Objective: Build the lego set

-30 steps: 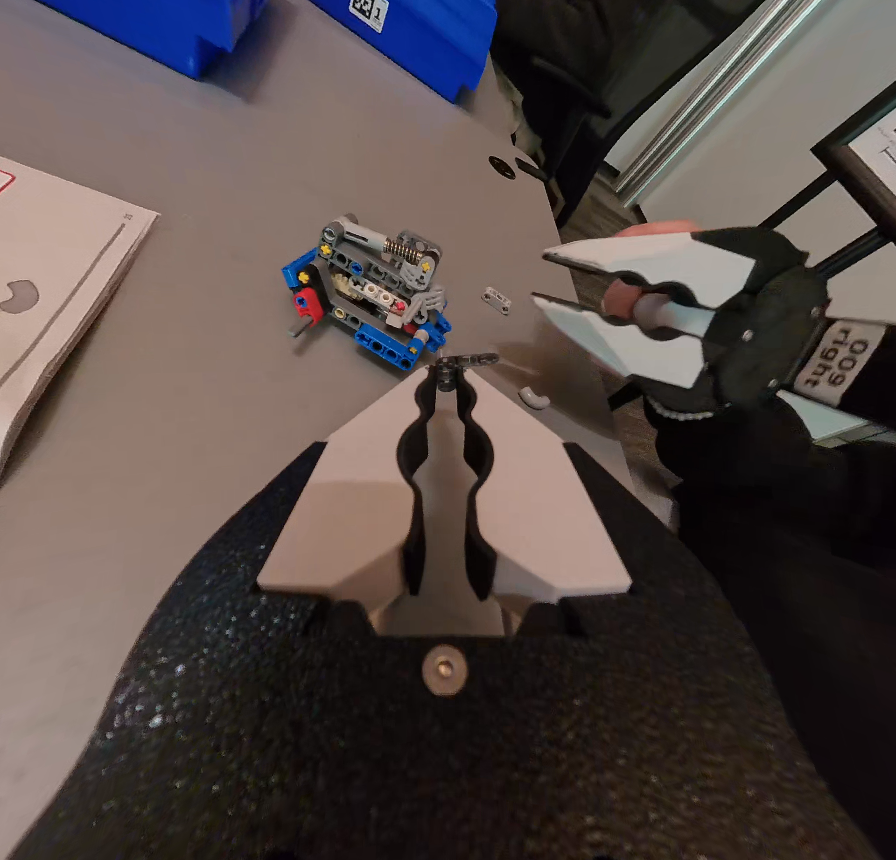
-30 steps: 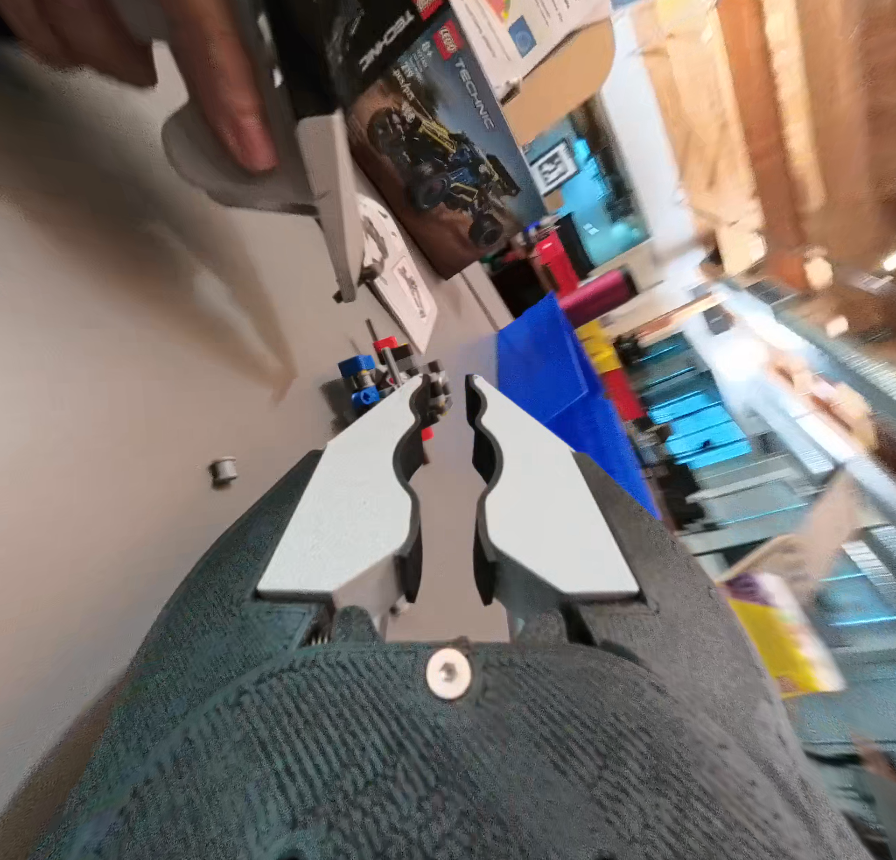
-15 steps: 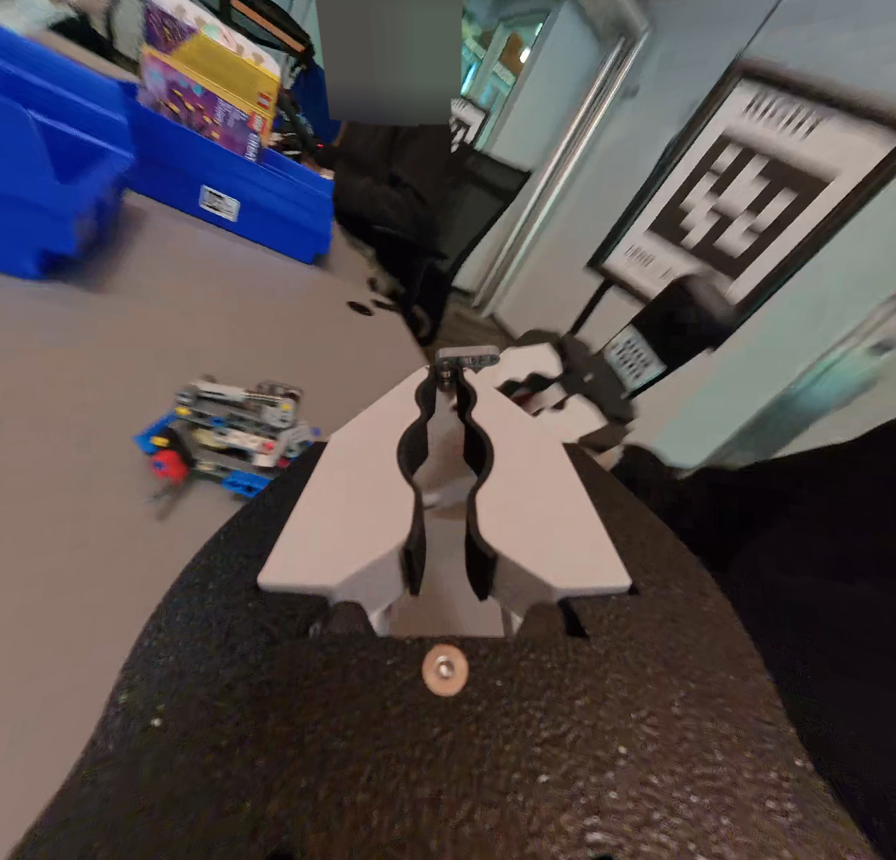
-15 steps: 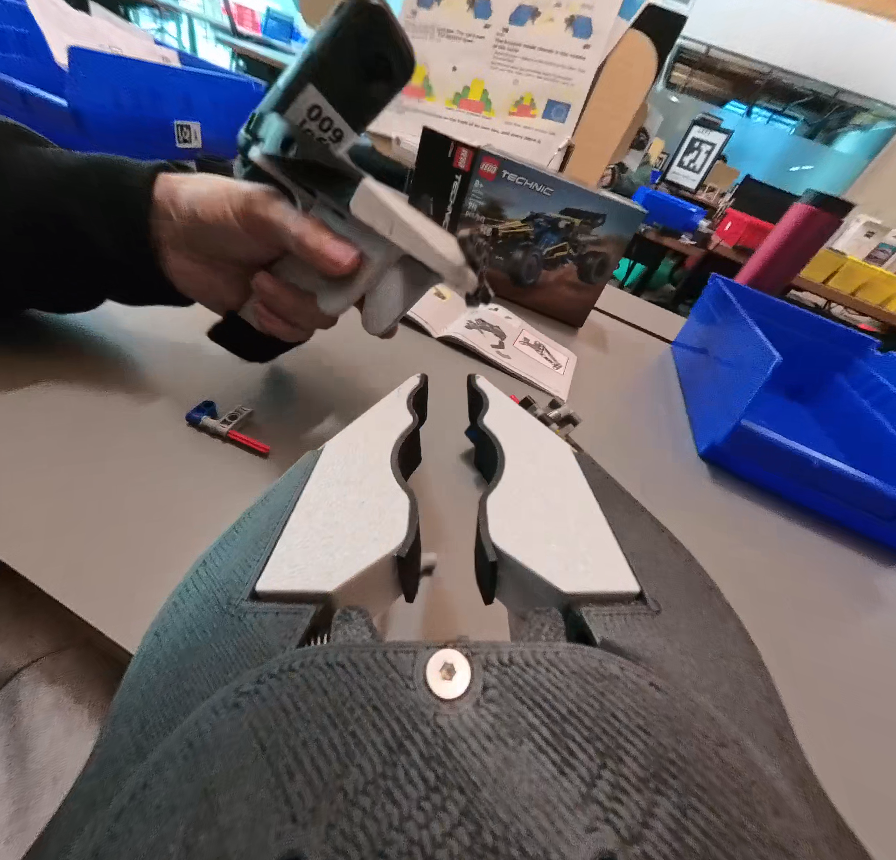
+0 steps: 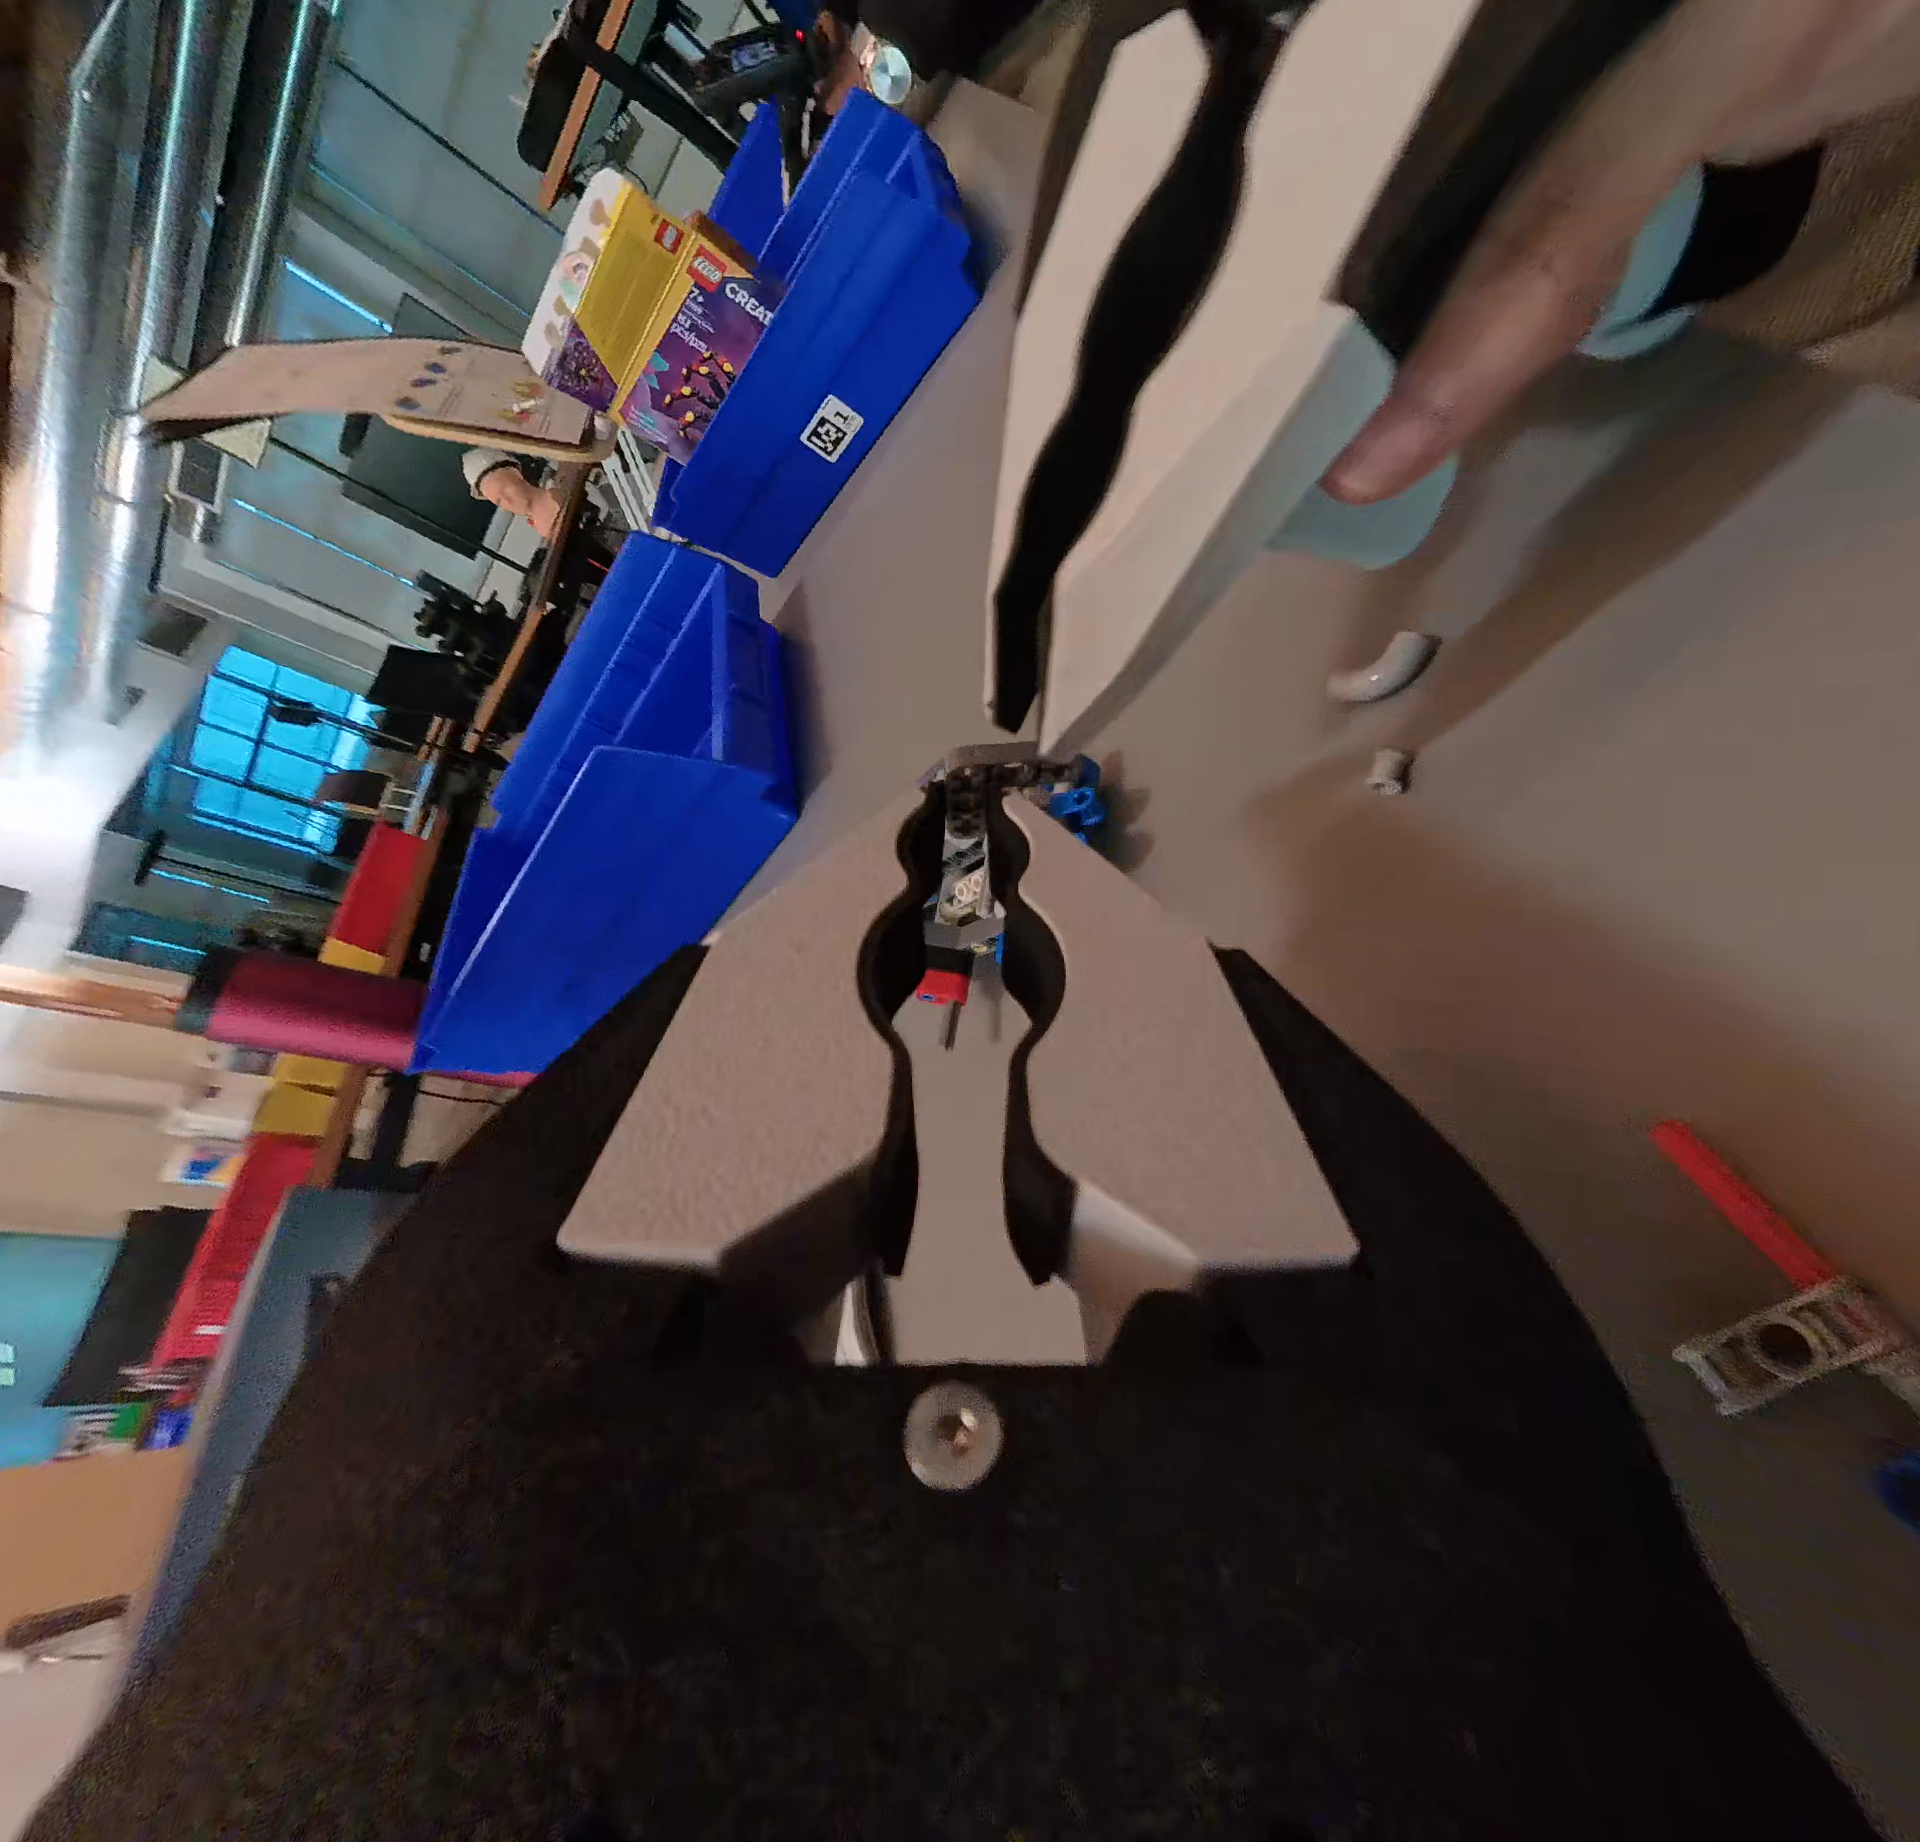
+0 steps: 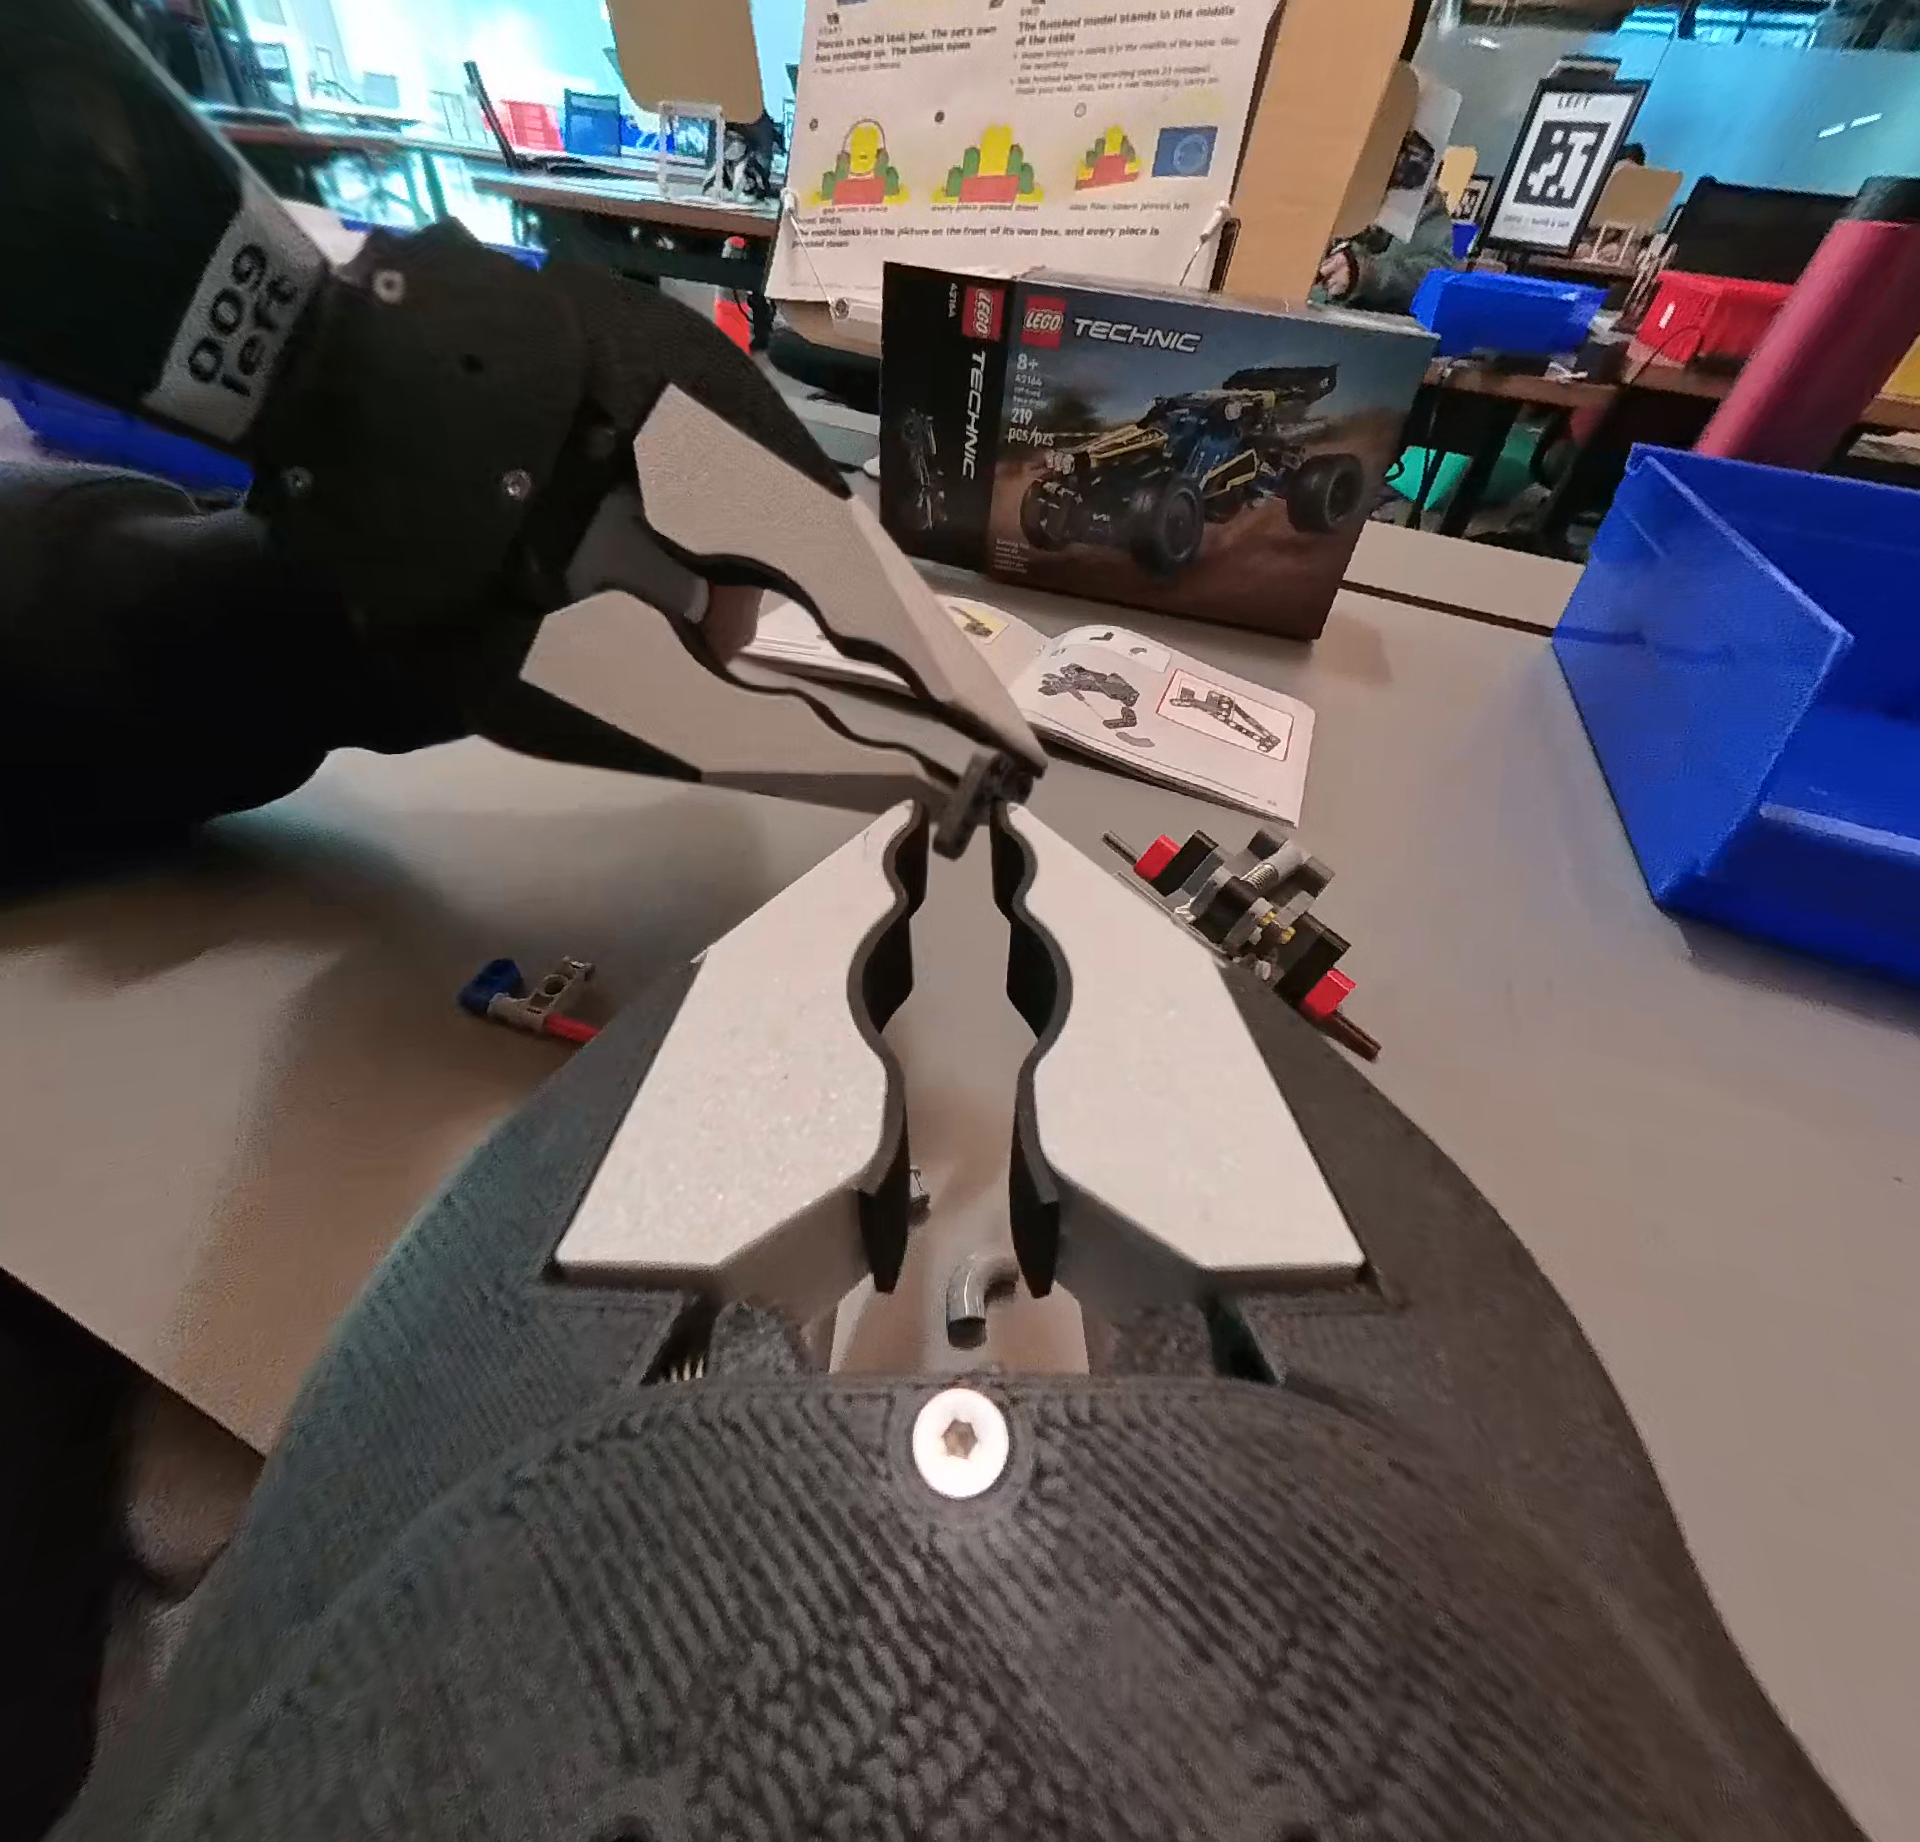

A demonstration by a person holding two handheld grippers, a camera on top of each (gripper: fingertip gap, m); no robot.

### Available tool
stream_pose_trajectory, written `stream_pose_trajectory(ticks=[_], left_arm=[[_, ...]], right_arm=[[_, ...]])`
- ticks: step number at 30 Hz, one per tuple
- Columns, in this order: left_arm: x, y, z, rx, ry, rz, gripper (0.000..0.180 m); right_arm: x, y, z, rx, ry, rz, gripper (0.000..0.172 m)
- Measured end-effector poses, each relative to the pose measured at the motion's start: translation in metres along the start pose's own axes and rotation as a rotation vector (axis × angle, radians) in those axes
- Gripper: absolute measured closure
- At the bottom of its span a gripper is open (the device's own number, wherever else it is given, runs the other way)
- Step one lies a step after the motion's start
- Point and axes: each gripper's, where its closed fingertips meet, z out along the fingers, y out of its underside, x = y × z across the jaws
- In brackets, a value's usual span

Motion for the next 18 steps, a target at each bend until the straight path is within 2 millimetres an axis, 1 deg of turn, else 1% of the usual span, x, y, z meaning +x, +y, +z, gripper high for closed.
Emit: stream_pose_trajectory(ticks=[3, 6, 8, 10, 12, 13, 15, 16, 18], left_arm=[[0.002, -0.003, 0.003, -0.019, -0.011, 0.041, 0.177], [0.001, -0.002, 0.005, -0.033, -0.019, 0.06, 0.176], [-0.001, -0.001, 0.005, -0.027, -0.036, 0.013, 0.174], [-0.004, 0.004, 0.004, -0.032, -0.027, -0.129, 0.167], [-0.007, 0.011, 0.001, -0.043, 0.006, -0.343, 0.16], [-0.004, 0.01, 0.0, -0.025, 0.063, -0.485, 0.161], [0.006, -0.005, -0.003, 0.062, 0.233, -0.794, 0.163], [0.007, -0.01, -0.004, 0.098, 0.285, -0.919, 0.163], [0.006, -0.014, -0.003, 0.152, 0.34, -1.079, 0.162]], right_arm=[[0.003, 0.003, 0.002, -0.025, 0.022, -0.006, 0.166], [0.006, 0.005, 0.002, -0.036, 0.059, -0.066, 0.168], [0.01, 0.006, 0.002, -0.042, 0.103, -0.112, 0.171], [0.017, 0.008, 0.0, -0.06, 0.165, -0.175, 0.172], [0.028, 0.008, -0.003, -0.065, 0.253, -0.25, 0.172], [0.031, 0.005, -0.005, -0.051, 0.281, -0.281, 0.172], [0.031, 0.0, -0.006, -0.024, 0.325, -0.362, 0.172], [0.032, -0.002, -0.006, -0.019, 0.351, -0.402, 0.172], [0.028, -0.005, -0.004, -0.01, 0.378, -0.46, 0.172]])
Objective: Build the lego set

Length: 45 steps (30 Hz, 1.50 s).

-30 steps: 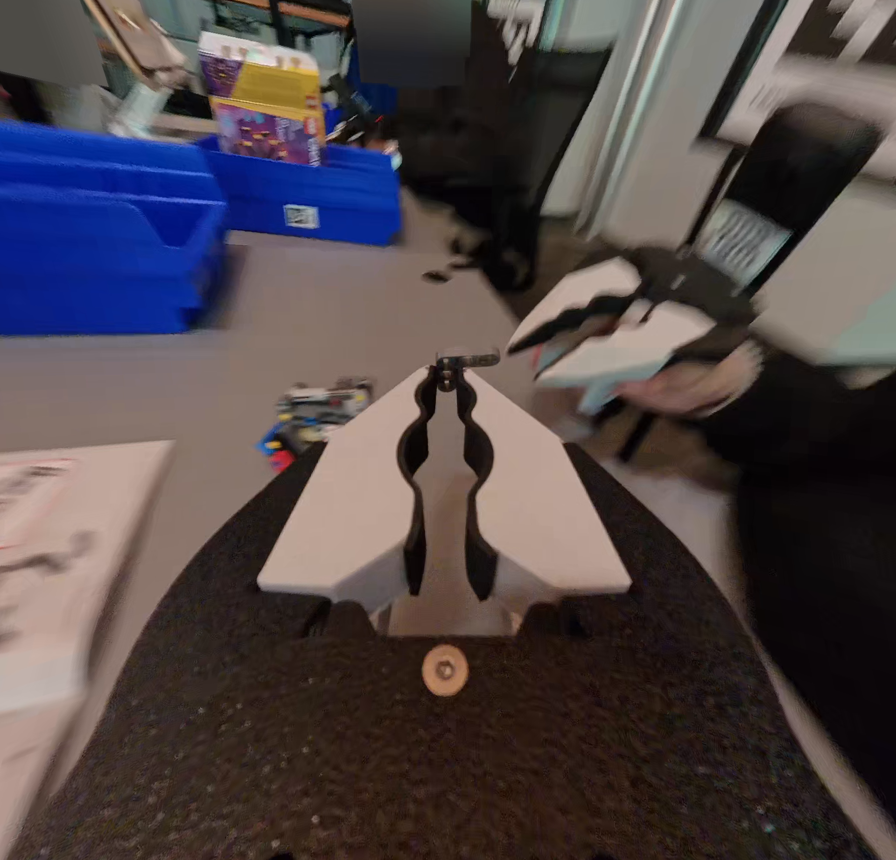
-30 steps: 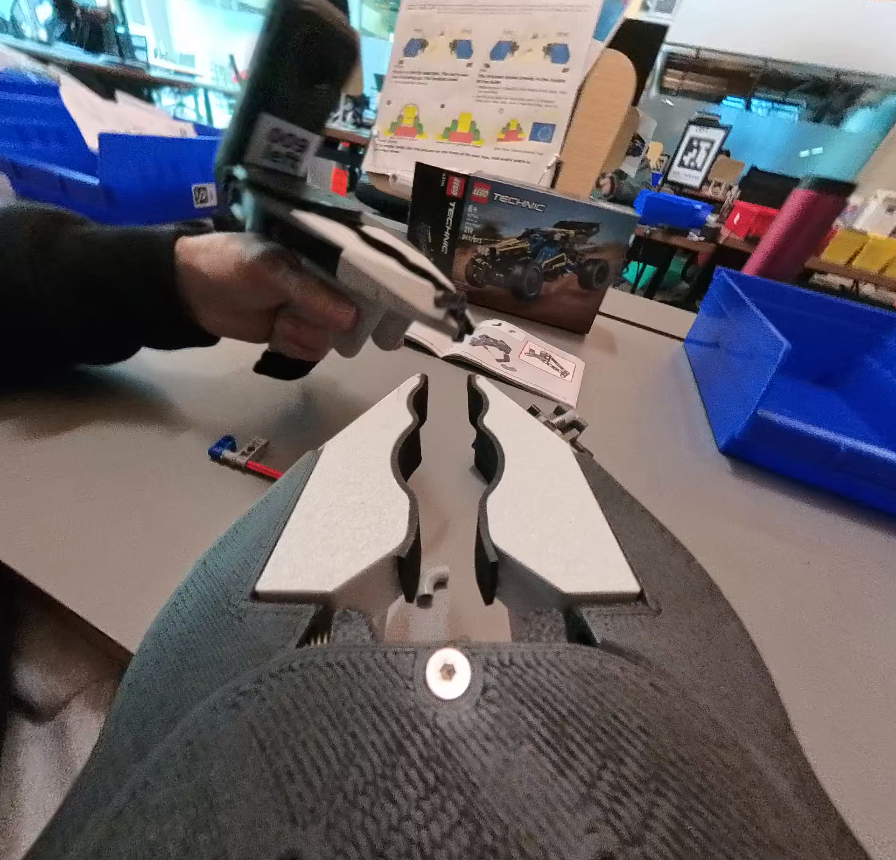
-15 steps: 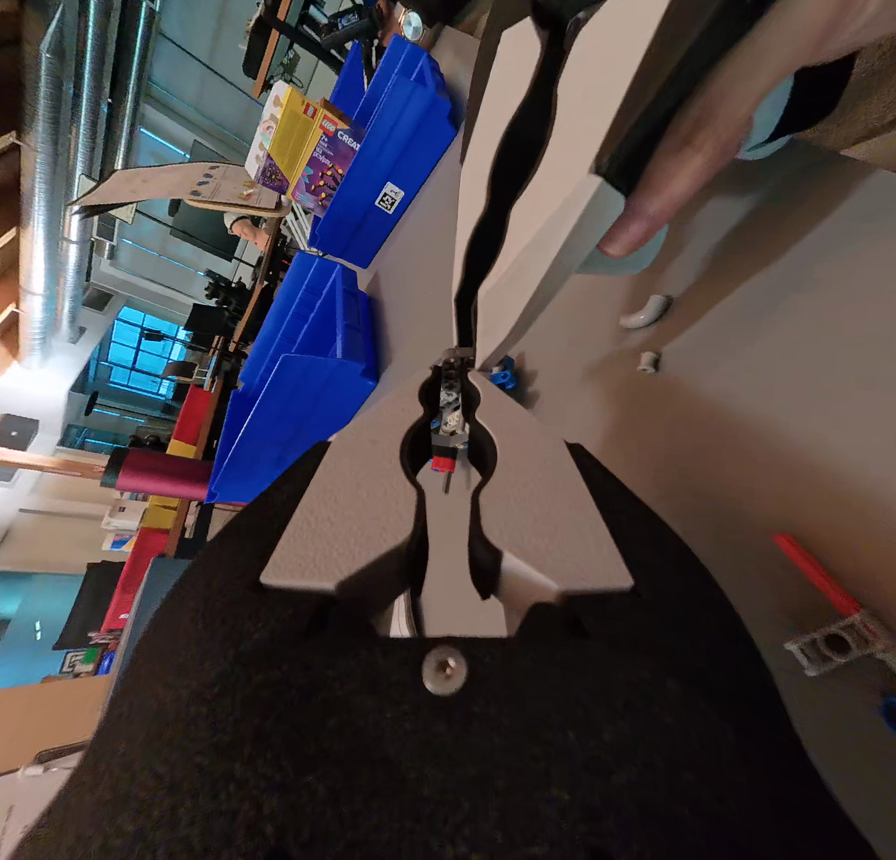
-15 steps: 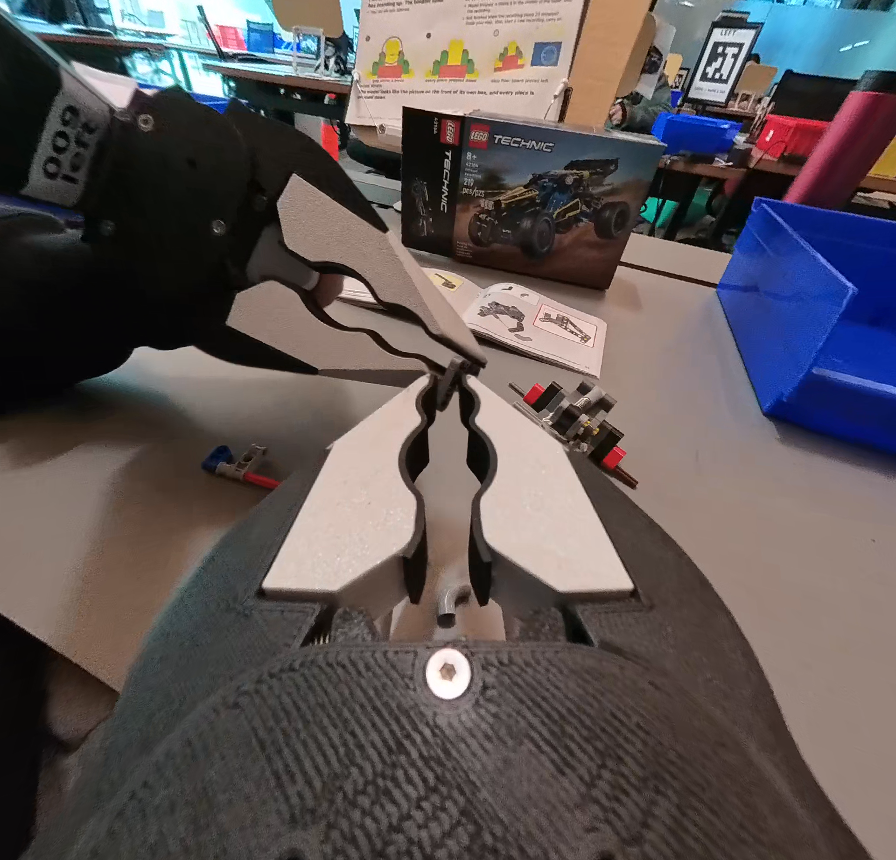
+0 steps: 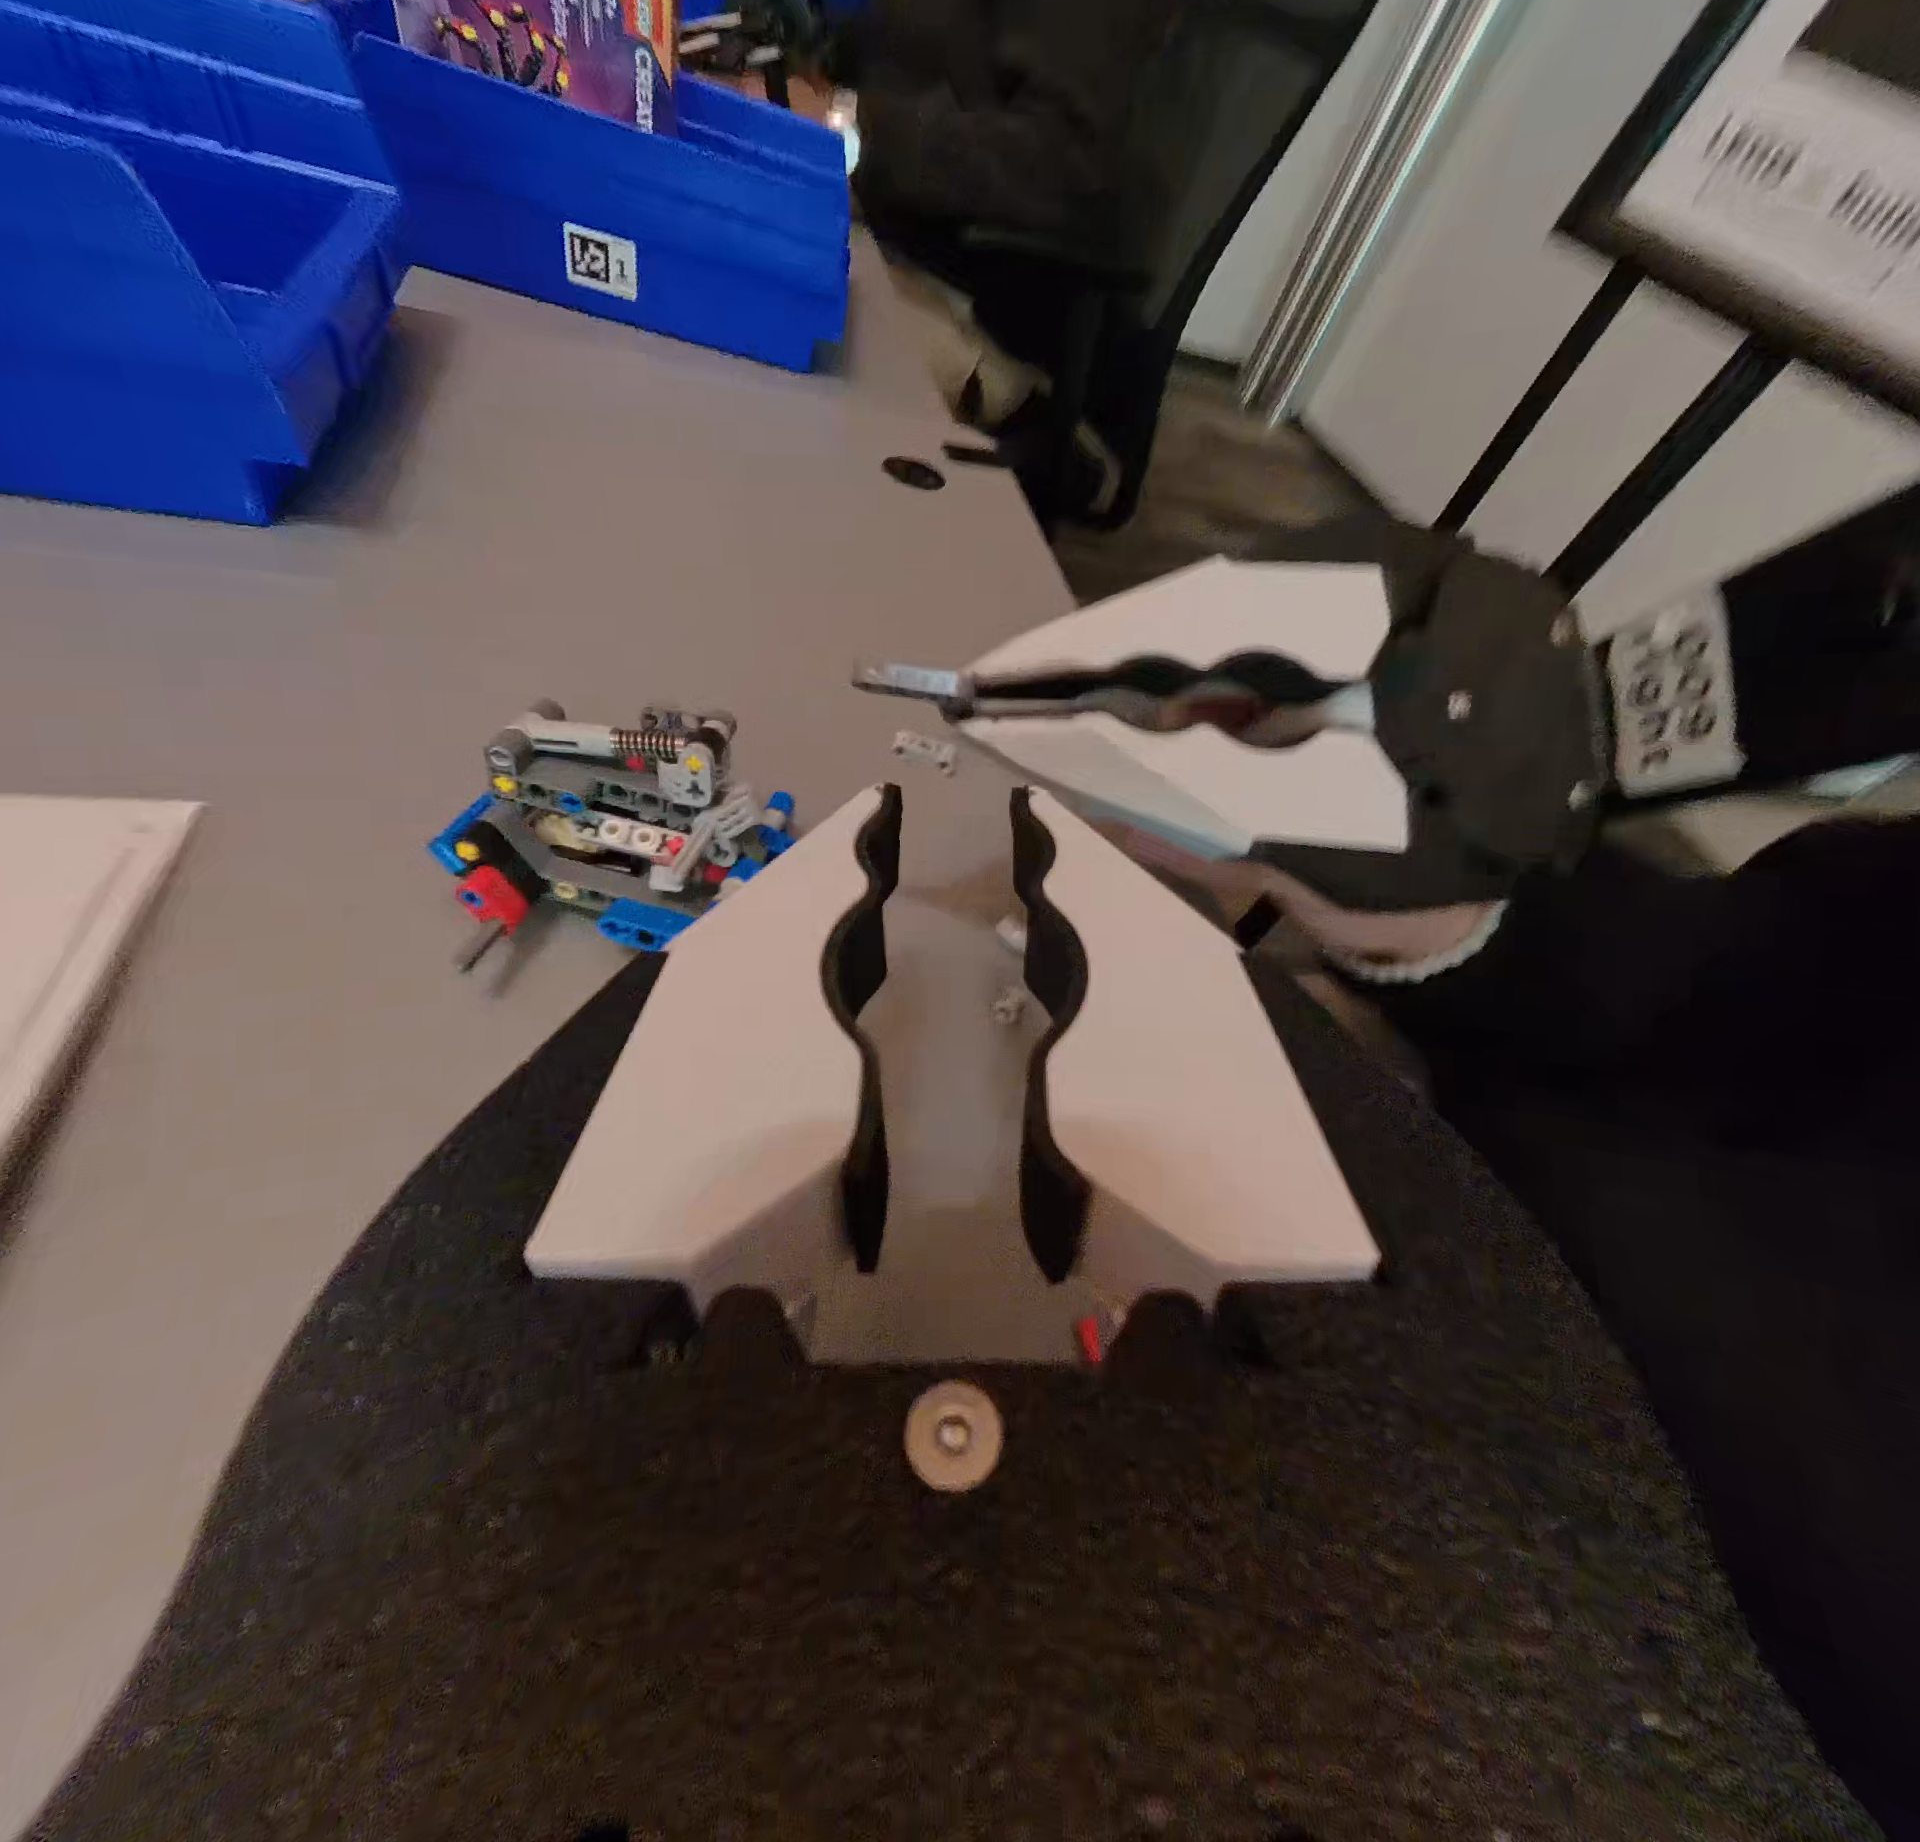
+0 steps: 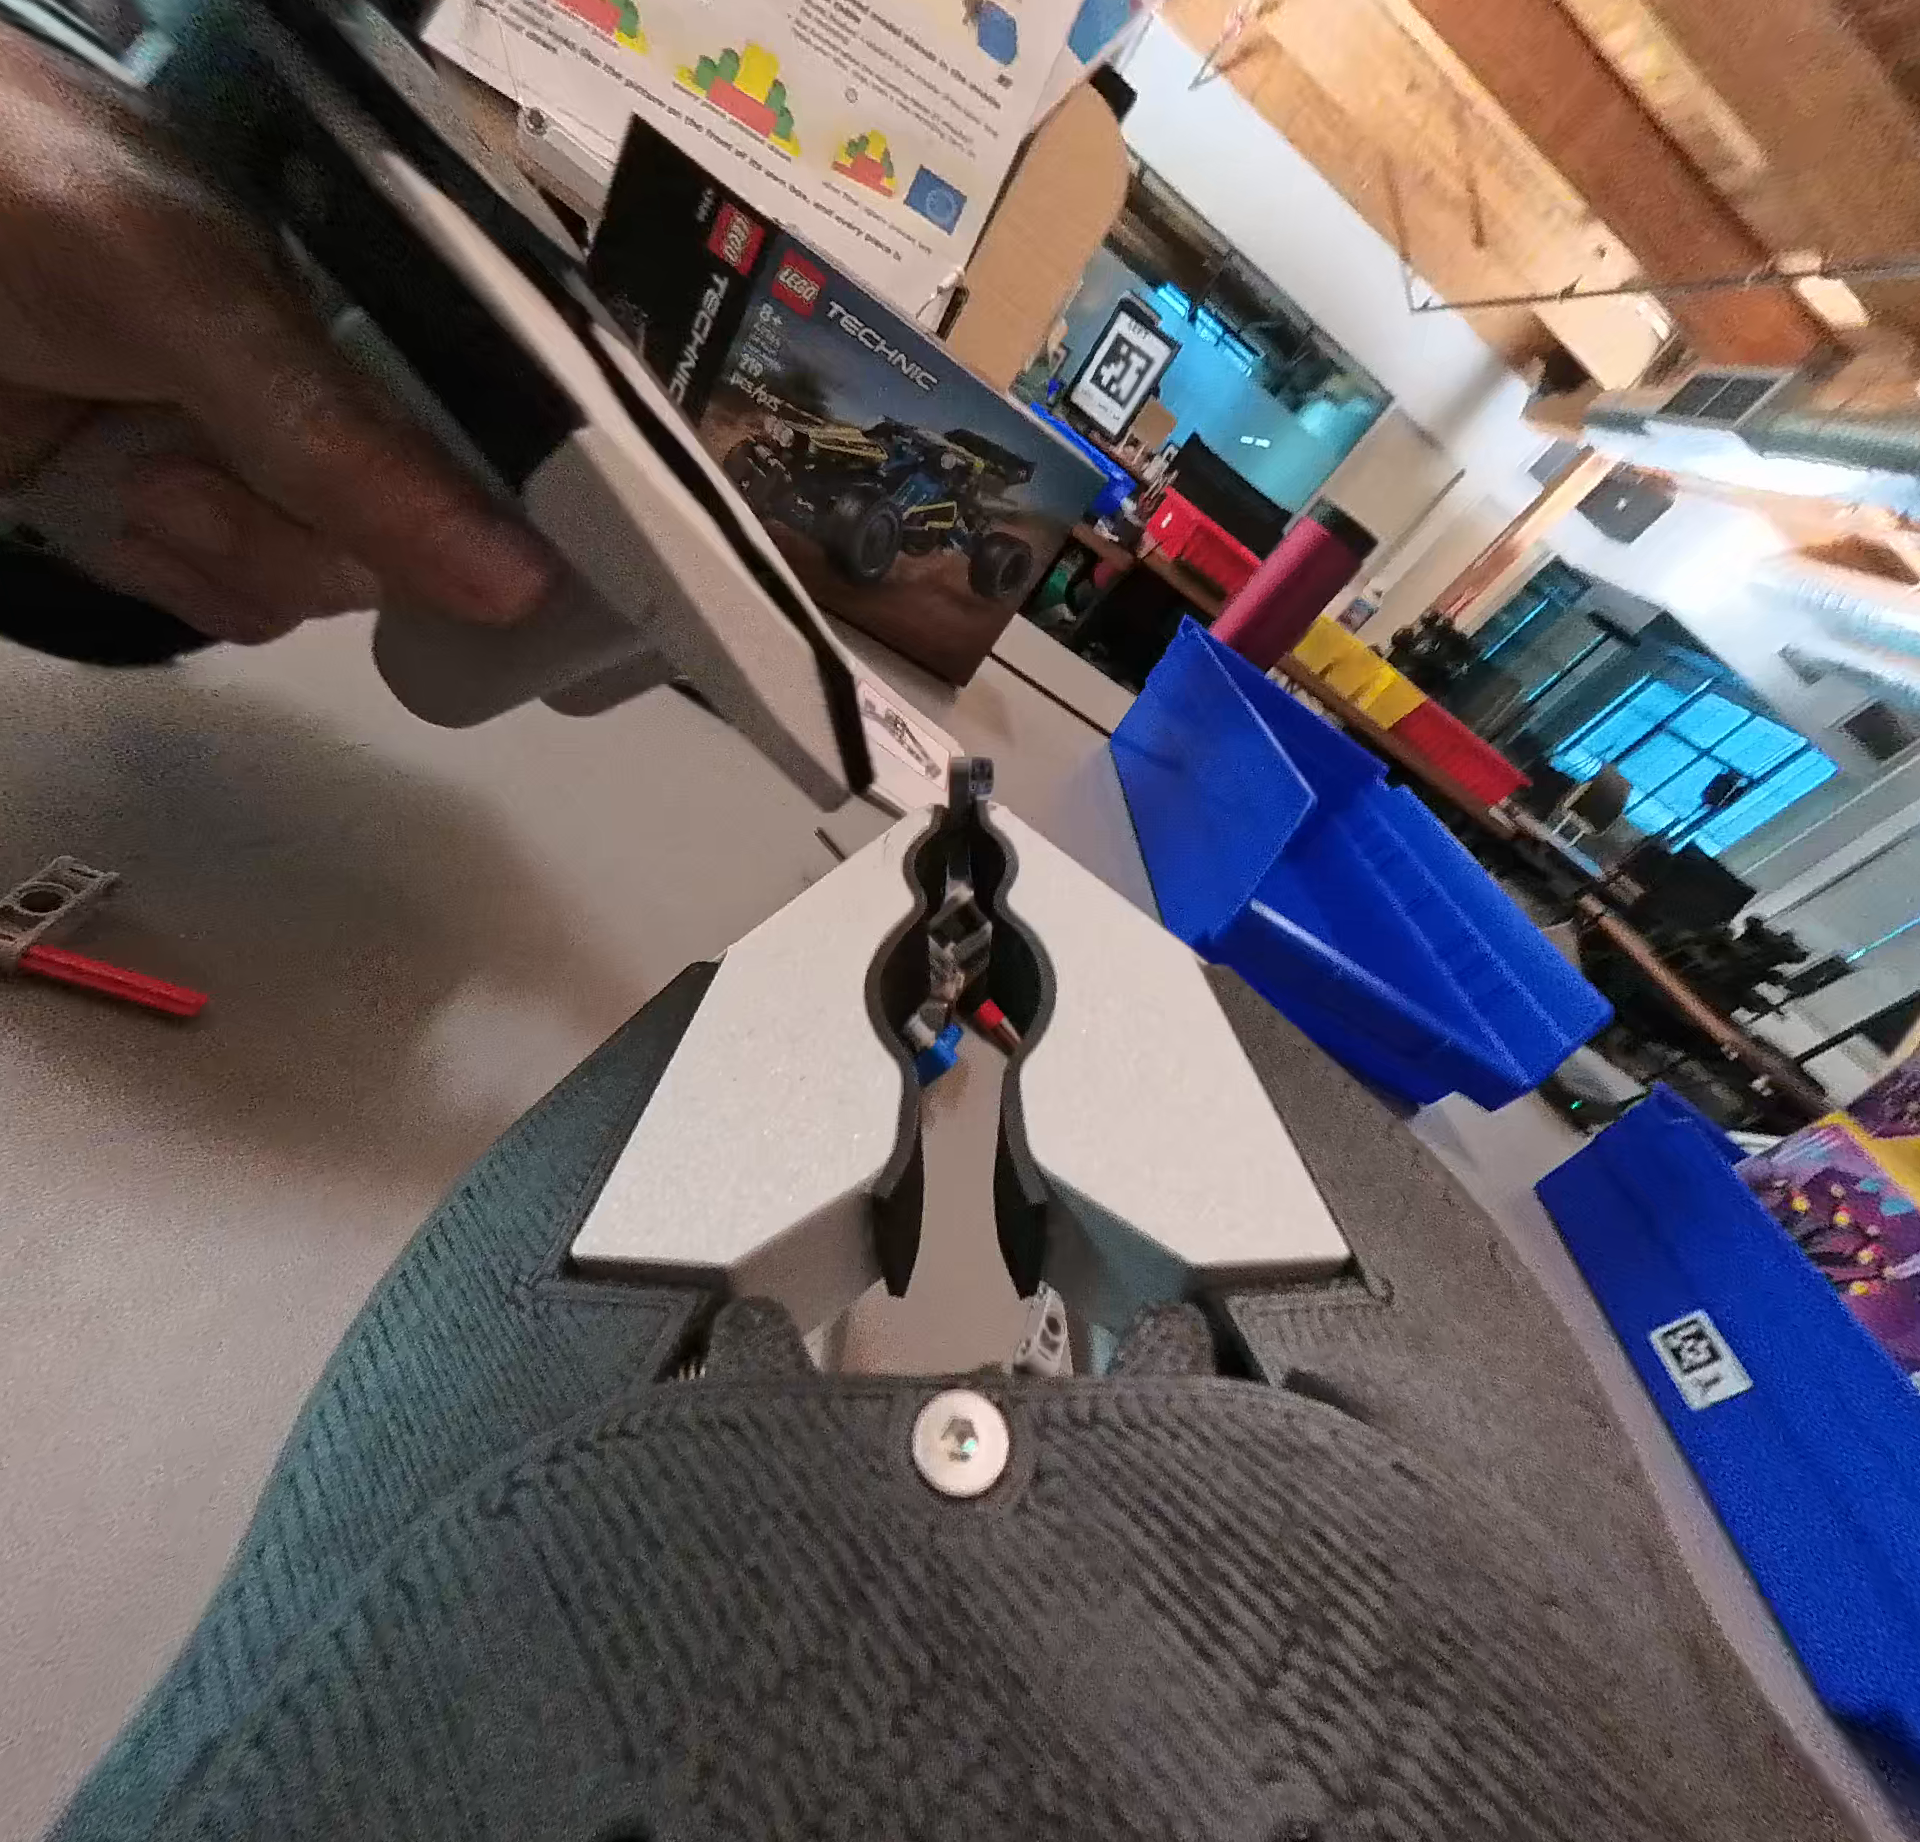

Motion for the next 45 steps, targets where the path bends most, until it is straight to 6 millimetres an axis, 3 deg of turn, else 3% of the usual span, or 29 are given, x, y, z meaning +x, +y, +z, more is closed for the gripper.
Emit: stream_pose_trajectory(ticks=[4, 8, 14, 17, 21, 30, 33, 35, 38, 45], left_arm=[[0.003, -0.008, -0.001, 0.113, 0.077, -0.124, 0.169], [0.004, -0.01, -0.002, 0.154, 0.091, -0.099, 0.169], [0.008, -0.015, -0.004, 0.241, 0.215, -0.256, 0.169], [0.011, -0.016, -0.006, 0.25, 0.221, -0.214, 0.174], [0.014, -0.018, -0.008, 0.241, 0.23, -0.157, 0.176], [0.001, -0.018, -0.01, 0.181, 0.094, -0.019, 0.176], [-0.007, -0.012, -0.012, 0.117, 0.01, 0.094, 0.176], [-0.014, -0.008, -0.013, 0.07, -0.059, 0.197, 0.176], [-0.017, -0.005, -0.011, 0.01, -0.161, 0.382, 0.177], [-0.019, -0.007, -0.01, -0.121, -0.442, 0.972, 0.176]], right_arm=[[-0.009, -0.007, 0.002, 0.01, 0.006, -0.069, 0.172], [-0.012, -0.009, 0.002, 0.022, -0.011, -0.006, 0.172], [-0.015, -0.018, -0.003, 0.091, -0.073, 0.061, 0.171], [-0.015, -0.02, -0.004, 0.095, -0.068, 0.049, 0.171], [-0.016, -0.025, -0.006, 0.168, -0.13, 0.171, 0.171], [-0.023, -0.021, -0.005, 0.15, -0.195, 0.064, 0.16], [-0.019, -0.018, -0.009, 0.134, -0.262, 0.067, 0.162], [-0.006, -0.013, -0.008, 0.091, -0.265, 0.154, 0.16], [-0.005, -0.017, -0.008, 0.073, -0.36, 0.314, 0.155], [-0.014, -0.021, 0.0, -0.007, -0.459, 0.643, 0.155]])
